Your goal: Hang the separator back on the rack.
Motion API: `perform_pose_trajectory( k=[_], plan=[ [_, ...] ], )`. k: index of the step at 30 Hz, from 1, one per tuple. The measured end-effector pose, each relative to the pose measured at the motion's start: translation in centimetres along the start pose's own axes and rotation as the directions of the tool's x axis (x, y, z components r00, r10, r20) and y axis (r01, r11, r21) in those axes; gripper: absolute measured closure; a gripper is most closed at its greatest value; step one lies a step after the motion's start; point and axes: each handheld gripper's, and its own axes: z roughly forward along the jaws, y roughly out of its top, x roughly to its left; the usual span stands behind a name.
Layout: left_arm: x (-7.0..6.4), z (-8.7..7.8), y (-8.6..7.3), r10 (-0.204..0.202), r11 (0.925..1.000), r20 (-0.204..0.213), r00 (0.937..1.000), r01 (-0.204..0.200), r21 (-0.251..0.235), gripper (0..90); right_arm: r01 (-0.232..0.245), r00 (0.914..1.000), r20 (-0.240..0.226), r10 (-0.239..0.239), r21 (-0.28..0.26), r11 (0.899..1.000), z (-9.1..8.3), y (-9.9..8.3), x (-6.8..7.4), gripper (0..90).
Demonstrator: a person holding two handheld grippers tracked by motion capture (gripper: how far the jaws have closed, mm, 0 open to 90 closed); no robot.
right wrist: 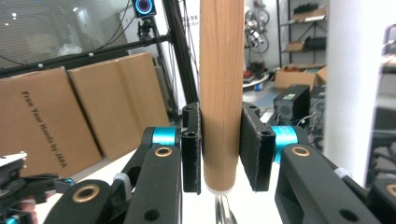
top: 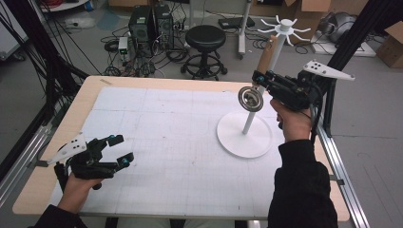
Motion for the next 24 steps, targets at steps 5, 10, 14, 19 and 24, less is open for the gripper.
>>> perform_pose_trajectory(
  k=[5, 10, 14, 19, 24],
  plan=[
    [0.2, -0.1, -0.1, -0.007, 1.0000, -0.008, 0.9999, 0.007, -0.004, 18.8, 0.078, 0.9942, 0.076, -0.076, -0.022, 0.997, -1.2, -0.9, 0.5, 48.6],
    [0.6, -0.2, -0.3, -0.018, 0.9998, -0.023, 0.9996, 0.018, -0.005, 18.8, 0.159, 0.9792, 0.133, -0.153, -0.032, 0.987, -2.8, -3.3, 1.6, 38.3],
    [0.6, -0.4, -0.4, -0.026, 0.9996, -0.025, 0.9993, 0.026, -0.012, 18.7, 0.159, 0.9721, 0.173, -0.158, 0.013, 0.987, -4.0, -6.5, 2.1, 25.2],
    [0.8, -0.5, -0.4, -0.048, 0.9985, -0.042, 0.9979, 0.047, -0.027, 17.6, 0.111, 0.9713, 0.199, -0.130, 0.103, 0.988, -5.6, -11.8, 2.6, 19.6],
    [0.8, -0.8, -0.6, -0.054, 0.9983, -0.049, 0.9974, 0.053, -0.025, 17.5, 0.063, 0.9744, 0.202, -0.098, 0.174, 0.983, -7.4, -15.9, 3.1, 19.6]
  ],
)
